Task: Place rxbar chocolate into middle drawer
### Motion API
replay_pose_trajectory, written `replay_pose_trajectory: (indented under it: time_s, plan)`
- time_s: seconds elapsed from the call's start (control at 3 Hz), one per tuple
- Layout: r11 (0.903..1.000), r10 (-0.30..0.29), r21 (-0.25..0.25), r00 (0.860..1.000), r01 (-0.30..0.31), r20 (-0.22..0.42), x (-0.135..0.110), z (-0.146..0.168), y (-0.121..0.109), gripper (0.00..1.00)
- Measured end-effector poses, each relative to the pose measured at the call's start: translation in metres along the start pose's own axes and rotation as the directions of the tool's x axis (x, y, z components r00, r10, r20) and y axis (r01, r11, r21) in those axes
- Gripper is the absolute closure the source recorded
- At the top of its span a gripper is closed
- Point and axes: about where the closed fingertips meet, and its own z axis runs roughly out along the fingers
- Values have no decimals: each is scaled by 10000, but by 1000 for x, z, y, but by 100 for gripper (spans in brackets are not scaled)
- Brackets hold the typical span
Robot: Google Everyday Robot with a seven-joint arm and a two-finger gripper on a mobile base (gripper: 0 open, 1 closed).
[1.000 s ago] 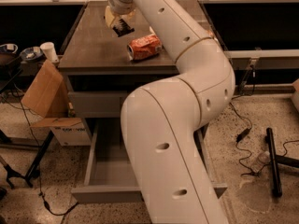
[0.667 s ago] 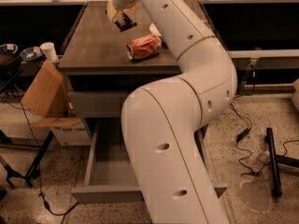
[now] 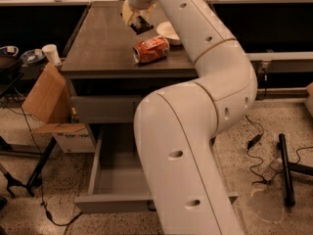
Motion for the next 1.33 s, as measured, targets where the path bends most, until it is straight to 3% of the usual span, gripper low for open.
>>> replay_pose_trajectory:
  time_s: [0.67, 1.33]
  plan:
    - [9971, 627, 447, 9975, -613, -312, 26, -21, -33, 100]
    - [9921, 847, 961, 9957, -808, -372, 41, -53, -48, 100]
